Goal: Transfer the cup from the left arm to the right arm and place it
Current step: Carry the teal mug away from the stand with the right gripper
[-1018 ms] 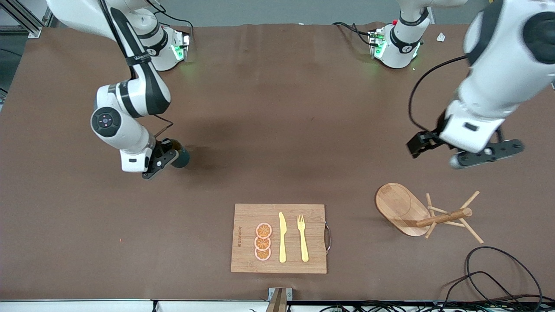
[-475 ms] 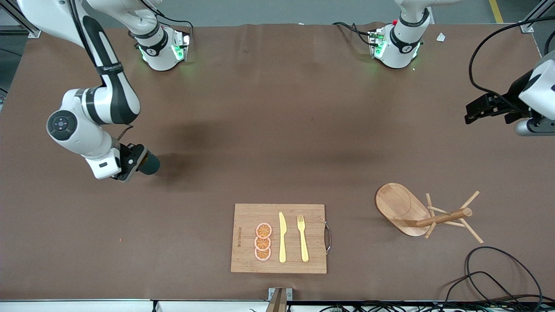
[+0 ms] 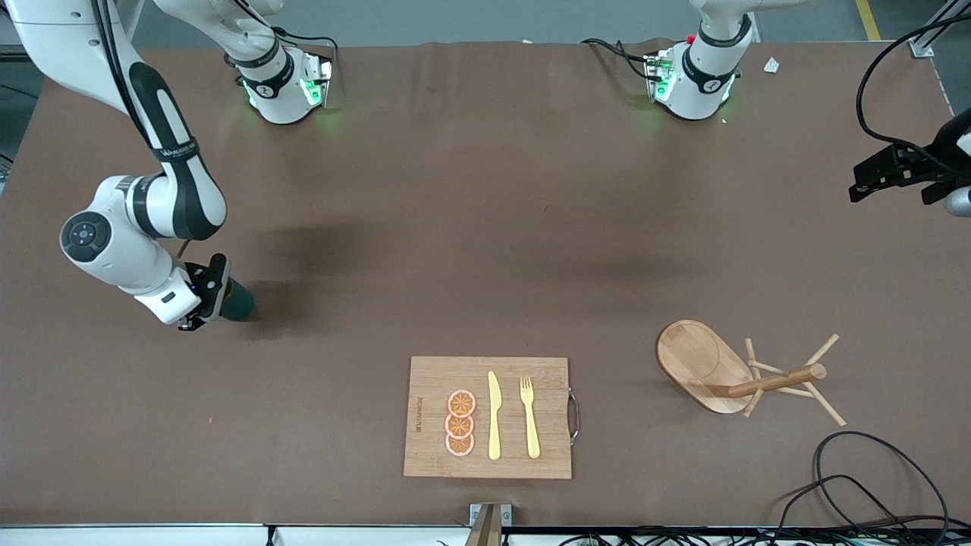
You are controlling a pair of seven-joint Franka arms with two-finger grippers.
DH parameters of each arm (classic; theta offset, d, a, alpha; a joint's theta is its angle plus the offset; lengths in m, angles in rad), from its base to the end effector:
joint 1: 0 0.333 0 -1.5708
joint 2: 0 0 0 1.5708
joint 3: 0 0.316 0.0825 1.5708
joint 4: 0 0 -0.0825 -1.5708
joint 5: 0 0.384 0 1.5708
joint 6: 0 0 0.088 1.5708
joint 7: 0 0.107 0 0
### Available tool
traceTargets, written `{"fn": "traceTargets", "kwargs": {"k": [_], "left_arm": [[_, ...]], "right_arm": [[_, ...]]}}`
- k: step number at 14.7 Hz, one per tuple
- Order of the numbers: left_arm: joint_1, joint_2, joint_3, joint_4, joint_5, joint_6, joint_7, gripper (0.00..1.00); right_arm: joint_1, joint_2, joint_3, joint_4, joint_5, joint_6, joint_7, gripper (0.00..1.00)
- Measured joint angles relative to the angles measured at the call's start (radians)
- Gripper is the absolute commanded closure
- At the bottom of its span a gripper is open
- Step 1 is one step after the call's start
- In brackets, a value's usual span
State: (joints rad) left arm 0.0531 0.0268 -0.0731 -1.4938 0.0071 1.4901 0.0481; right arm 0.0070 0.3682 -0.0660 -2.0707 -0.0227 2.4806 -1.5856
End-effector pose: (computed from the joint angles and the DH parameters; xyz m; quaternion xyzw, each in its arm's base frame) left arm 0.5549 -0.0097 0.6387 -0.9993 0.0338 0.0152 0.0024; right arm 0.5933 -0.0342 0.2556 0.7144 0.6991 0.0005 0.0284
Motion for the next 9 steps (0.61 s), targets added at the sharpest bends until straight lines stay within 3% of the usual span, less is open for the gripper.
{"fn": "traceTargets", "kwargs": {"k": [6,9], "left_arm": [[-0.006,-0.001,-0.007,0.001,0.0,0.014,0.0,0.0],[-0.008,-0.001,-0.008,0.001,0.0,0.015,0.0,0.0]], "right_arm": [[-0.001,0.044,0.001,0.042,-0.005,-0.001,-0.033,1.0],[-0.008,0.049,0.001,0.043,-0.051,-0.004,-0.033,1.0]]}}
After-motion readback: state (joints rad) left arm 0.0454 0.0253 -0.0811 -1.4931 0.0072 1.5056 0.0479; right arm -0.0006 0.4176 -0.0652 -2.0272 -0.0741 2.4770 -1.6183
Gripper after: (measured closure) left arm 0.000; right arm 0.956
